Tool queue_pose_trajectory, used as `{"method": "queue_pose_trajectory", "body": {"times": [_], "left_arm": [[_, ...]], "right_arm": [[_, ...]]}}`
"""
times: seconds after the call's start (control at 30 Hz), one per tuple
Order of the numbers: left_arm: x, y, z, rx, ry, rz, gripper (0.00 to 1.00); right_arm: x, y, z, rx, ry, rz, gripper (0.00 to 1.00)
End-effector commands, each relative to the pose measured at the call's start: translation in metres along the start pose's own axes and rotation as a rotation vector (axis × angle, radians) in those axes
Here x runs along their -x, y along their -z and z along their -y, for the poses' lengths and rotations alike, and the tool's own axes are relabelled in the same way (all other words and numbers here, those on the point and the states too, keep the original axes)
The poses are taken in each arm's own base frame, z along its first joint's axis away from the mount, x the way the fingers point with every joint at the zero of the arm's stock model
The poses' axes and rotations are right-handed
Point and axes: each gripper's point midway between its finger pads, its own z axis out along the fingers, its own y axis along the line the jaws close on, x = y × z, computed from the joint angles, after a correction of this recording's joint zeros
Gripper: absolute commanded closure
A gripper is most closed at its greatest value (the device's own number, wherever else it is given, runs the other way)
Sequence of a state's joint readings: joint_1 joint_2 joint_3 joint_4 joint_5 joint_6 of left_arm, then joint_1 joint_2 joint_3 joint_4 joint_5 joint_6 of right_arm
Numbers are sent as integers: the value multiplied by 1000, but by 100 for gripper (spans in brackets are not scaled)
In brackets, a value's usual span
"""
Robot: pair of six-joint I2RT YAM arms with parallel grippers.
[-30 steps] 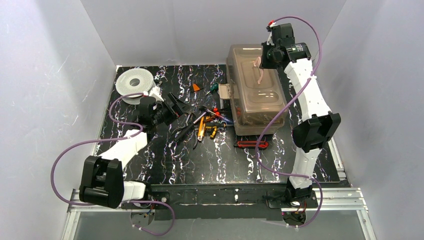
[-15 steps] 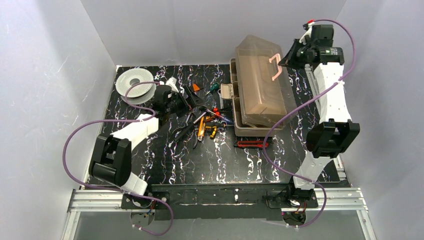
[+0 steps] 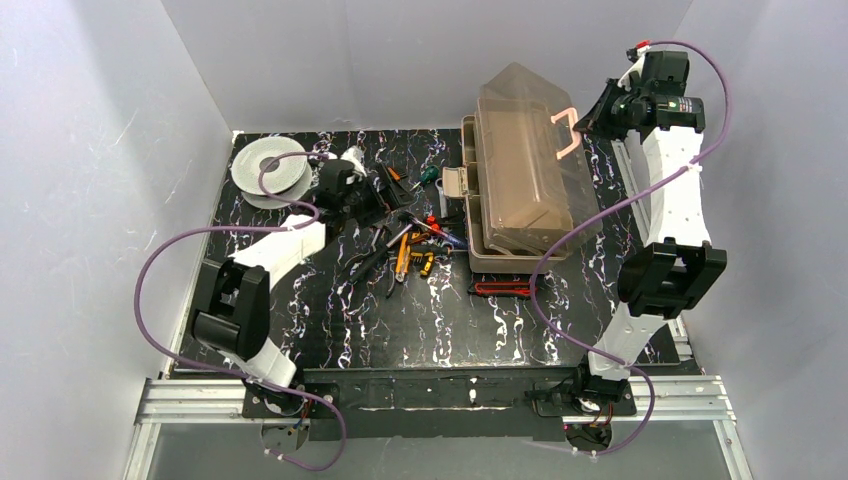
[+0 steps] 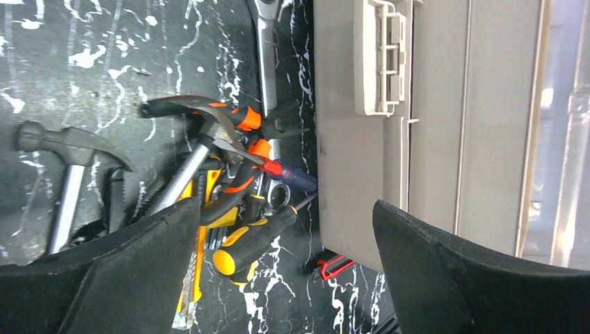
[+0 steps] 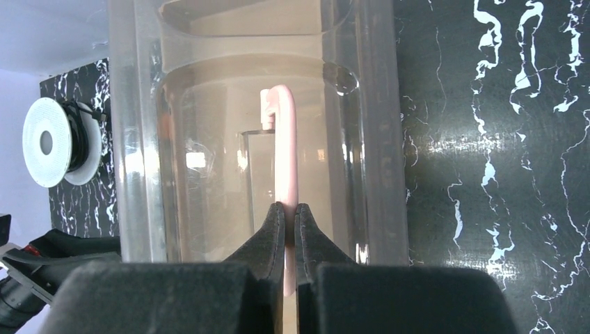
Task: Pack the tool kit
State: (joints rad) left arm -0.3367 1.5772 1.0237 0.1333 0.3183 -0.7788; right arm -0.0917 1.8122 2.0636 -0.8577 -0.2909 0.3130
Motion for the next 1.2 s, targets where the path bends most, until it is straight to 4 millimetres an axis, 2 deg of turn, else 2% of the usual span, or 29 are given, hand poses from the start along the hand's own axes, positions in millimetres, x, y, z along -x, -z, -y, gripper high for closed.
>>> {"method": "queue_pose_trajectory", "body": {"times": [0.0, 0.1, 0.27, 0.4, 0.63, 0.73, 0.77, 0.97, 1.03, 1.17], "left_arm": [[-6, -5, 29, 29, -108, -14, 6], [-6, -11, 41, 23, -130, -13, 5], [-12, -9, 26, 82, -112, -17, 2], [-12, -9, 28, 67, -97, -13, 2], [-17, -28, 37, 37, -45, -70, 2], [-24, -46, 50, 15, -35, -110, 3], [-23, -52, 61, 2, -42, -113, 3], [-37, -85, 83, -24, -46, -163, 6], [-41, -90, 89, -36, -44, -172, 7], [-42, -89, 99, -56, -72, -145, 7]], "right_arm": [[18, 15, 25, -94, 32, 82, 99], [20, 16, 31, -108, 30, 91, 99], [22, 20, 36, -104, 32, 98, 99], [24, 24, 44, -105, 23, 106, 99], [26, 27, 59, -142, 26, 111, 99], [24, 25, 61, -143, 25, 105, 99], [24, 23, 61, -137, 25, 101, 99], [20, 20, 56, -101, 18, 88, 99], [19, 20, 54, -91, 16, 88, 99], [21, 23, 53, -94, 21, 96, 99]]}}
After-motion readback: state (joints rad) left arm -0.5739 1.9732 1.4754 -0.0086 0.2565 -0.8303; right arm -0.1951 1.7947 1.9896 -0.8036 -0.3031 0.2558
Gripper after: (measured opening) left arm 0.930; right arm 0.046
